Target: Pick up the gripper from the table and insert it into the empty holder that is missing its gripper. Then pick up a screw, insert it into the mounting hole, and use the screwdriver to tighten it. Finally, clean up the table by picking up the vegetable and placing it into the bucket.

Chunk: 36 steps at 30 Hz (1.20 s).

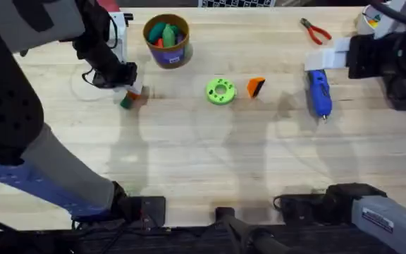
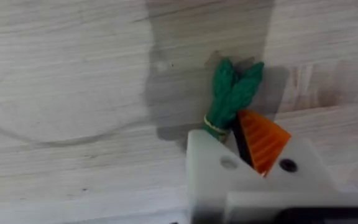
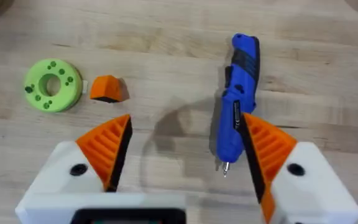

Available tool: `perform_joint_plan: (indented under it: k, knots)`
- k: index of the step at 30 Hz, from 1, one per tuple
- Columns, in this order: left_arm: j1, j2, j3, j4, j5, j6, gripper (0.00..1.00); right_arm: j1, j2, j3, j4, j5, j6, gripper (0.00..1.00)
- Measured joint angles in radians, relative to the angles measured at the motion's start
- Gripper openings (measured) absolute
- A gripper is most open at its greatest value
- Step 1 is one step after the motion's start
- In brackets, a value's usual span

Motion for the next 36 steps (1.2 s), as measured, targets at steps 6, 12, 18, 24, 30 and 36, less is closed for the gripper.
perform_joint_plan:
  k: [6,12,18,24,30,36]
  knots:
    - [0.000,-0.034,0.001,0.002,-0.022,-0.005,0.007,0.000,0.000,0.000,0.000,0.000,0.000,0.994]
    - [0.000,-0.260,0.012,-0.011,-0.029,-0.011,0.007,0.000,0.000,0.000,0.000,0.000,0.000,0.993]
    - [0.000,-0.505,0.029,-0.063,-0.029,-0.011,0.007,0.000,0.000,0.000,0.000,0.000,0.000,0.993]
    - [0.000,-0.632,0.029,-0.081,-0.031,-0.009,0.072,0.000,0.000,0.000,-0.006,0.000,0.000,0.994]
    - [0.000,-0.675,0.029,-0.082,-0.033,-0.016,0.948,0.000,0.000,0.000,-0.010,0.000,0.000,0.994]
    - [0.000,-0.684,0.029,-0.067,-0.033,-0.015,0.985,0.000,0.000,0.000,-0.012,0.000,0.000,0.994]
